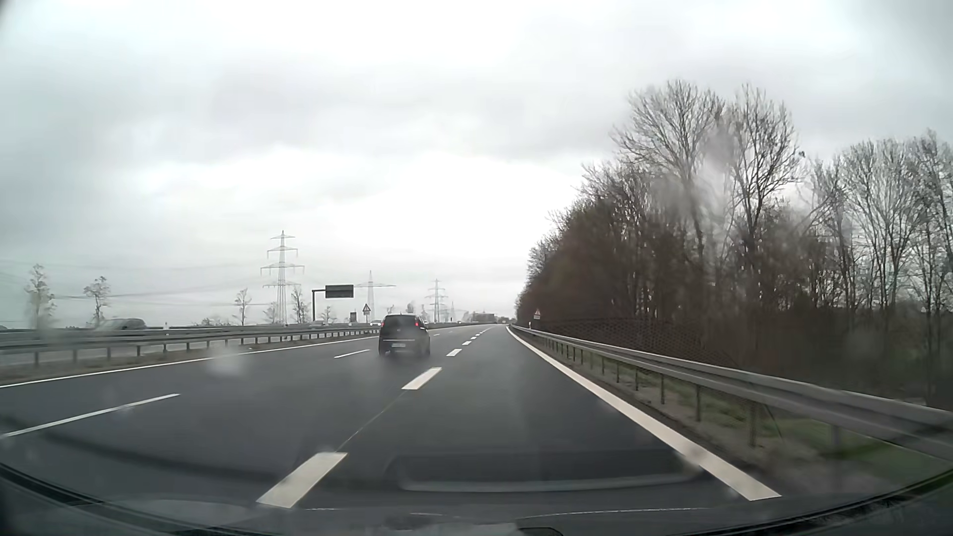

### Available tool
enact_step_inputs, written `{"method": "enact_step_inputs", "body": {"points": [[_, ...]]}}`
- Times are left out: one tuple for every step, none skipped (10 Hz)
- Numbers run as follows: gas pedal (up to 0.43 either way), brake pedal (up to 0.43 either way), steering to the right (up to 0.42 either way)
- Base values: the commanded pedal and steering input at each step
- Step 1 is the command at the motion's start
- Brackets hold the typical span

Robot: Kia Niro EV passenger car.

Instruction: Follow the waypoints while adhering to traffic rules and regulations

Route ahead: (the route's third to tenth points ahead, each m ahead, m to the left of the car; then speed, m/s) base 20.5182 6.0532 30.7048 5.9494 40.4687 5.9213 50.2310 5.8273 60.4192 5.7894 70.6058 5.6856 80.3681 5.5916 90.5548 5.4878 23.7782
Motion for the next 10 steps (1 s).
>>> {"method": "enact_step_inputs", "body": {"points": [[0.850,0.000,-0.005],[0.850,0.000,-0.007],[0.862,0.000,-0.007],[0.862,0.000,-0.006],[0.862,0.000,-0.006],[0.862,0.000,-0.006],[0.862,0.000,-0.006],[0.862,0.000,-0.006],[0.862,0.000,-0.005],[0.862,0.000,-0.004]]}}
